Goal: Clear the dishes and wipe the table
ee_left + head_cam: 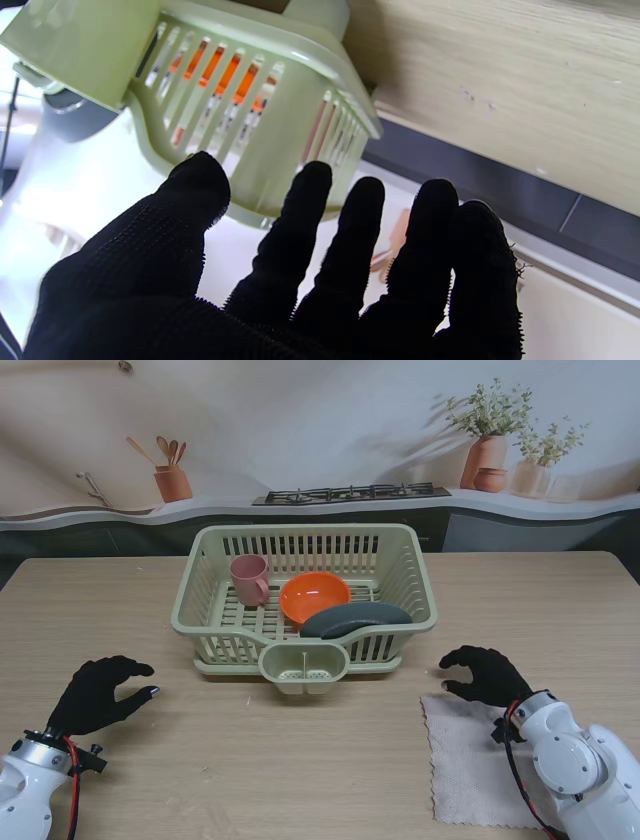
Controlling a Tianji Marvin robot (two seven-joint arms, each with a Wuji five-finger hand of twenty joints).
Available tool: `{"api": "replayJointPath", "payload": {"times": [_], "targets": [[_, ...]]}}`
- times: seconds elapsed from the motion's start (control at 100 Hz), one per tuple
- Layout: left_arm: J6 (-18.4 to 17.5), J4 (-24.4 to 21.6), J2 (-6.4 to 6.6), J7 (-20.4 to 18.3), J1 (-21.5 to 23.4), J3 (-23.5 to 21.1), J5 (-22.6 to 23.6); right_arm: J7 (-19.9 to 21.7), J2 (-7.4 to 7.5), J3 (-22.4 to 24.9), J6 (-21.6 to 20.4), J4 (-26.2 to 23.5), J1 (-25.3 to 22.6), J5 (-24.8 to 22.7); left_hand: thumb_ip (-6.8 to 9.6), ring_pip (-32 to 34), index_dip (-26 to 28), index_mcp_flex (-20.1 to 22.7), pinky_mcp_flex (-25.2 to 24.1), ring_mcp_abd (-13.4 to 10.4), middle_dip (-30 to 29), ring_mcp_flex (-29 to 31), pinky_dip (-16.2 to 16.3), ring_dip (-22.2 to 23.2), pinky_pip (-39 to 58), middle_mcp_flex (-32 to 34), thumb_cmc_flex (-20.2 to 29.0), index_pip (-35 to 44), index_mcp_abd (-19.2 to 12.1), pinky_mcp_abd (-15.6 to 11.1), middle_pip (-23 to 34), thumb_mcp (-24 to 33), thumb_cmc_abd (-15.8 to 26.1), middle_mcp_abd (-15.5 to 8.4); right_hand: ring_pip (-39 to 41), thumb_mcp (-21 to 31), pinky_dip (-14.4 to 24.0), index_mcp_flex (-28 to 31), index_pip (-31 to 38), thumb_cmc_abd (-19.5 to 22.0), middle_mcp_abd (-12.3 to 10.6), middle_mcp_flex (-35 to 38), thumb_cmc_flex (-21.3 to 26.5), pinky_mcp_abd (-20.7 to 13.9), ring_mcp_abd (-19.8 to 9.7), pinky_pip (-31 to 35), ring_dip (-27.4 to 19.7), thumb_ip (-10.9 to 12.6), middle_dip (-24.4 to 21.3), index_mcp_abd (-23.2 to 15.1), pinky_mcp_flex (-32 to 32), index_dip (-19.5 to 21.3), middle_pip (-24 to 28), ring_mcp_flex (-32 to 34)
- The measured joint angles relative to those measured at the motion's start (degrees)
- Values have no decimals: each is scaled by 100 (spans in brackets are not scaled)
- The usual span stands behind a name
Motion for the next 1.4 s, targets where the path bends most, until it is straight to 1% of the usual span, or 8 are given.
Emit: {"api": "replayJointPath", "payload": {"times": [0.11,0.26,0.77,0.87,0.98,1.03,1.07,1.4], "targets": [[-4,0,-1,8,5,7,-8,91,48,119,-151,-10,-51,-115,0,0,0,0,0,1,0,0,0,0,1,0,0,-24,0,0,1,-3,1,1,-2,-3,-1,-8,7,-129,-1,0,-140,-50,0,-2,0,0,0,0,-122,0,-6,0],[-6,-2,-7,39,21,20,-54,244,124,275,-427,-10,-97,-561,0,0,0,0,0,2,0,0,0,0,1,0,0,-25,0,0,1,-66,4,2,-105,-30,-24,-65,10,-202,-20,-2,-140,-54,0,-19,0,0,-2,-5,-262,1,-13,-77],[-16,-52,-9,20,98,13,-39,870,321,788,-1130,-283,-497,-1125,0,0,0,0,-4,3,-1,0,0,0,1,0,0,-25,0,0,1,-145,81,3,-315,-969,-5,-533,35,-200,-189,-436,-354,77,-51,-556,-7,0,-48,-233,-687,77,-210,-500],[-13,-68,-10,20,115,13,-39,948,348,834,-1186,-331,-571,-1135,0,0,0,0,-4,3,-1,0,0,0,1,0,0,-25,0,0,1,-146,90,3,-363,-1142,0,-667,24,-193,-195,-510,-354,77,-85,-699,-7,0,-48,-297,-724,88,-262,-598],[16,-89,-10,-7,130,25,-60,1250,382,851,-1216,-409,-637,-1074,0,0,0,0,-23,4,-1,0,0,0,1,0,-1,-25,0,0,1,-149,141,4,-400,-1300,6,-813,60,-190,-198,-648,-492,77,-161,-787,-7,0,-48,-300,-786,89,-286,-652],[31,-94,-10,-23,132,31,-65,1313,399,843,-1234,-430,-664,-1070,0,0,0,0,-25,4,-1,0,0,0,1,0,-1,-25,0,0,1,-149,141,4,-449,-1286,15,-824,6,-189,-199,-726,-492,74,-207,-818,-7,0,-49,-301,-806,88,-290,-721],[36,-94,-10,-24,132,33,-65,1337,415,828,-1240,-447,-688,-1067,0,0,0,0,-25,4,-1,0,0,0,1,0,-1,-25,0,0,1,-150,142,4,-455,-1295,42,-883,-25,-185,-204,-796,-492,72,-222,-834,-7,131,-49,-301,-836,89,-291,-782],[33,-95,-13,29,143,33,-47,1610,473,638,-1172,-587,-813,-995,0,0,0,0,-27,4,-1,0,0,0,1,0,-1,-25,0,0,1,-210,144,4,-479,-1350,215,-1248,62,-183,-244,-1283,-486,52,-237,-921,16,131,-9,-299,-907,120,-278,-1290]]}}
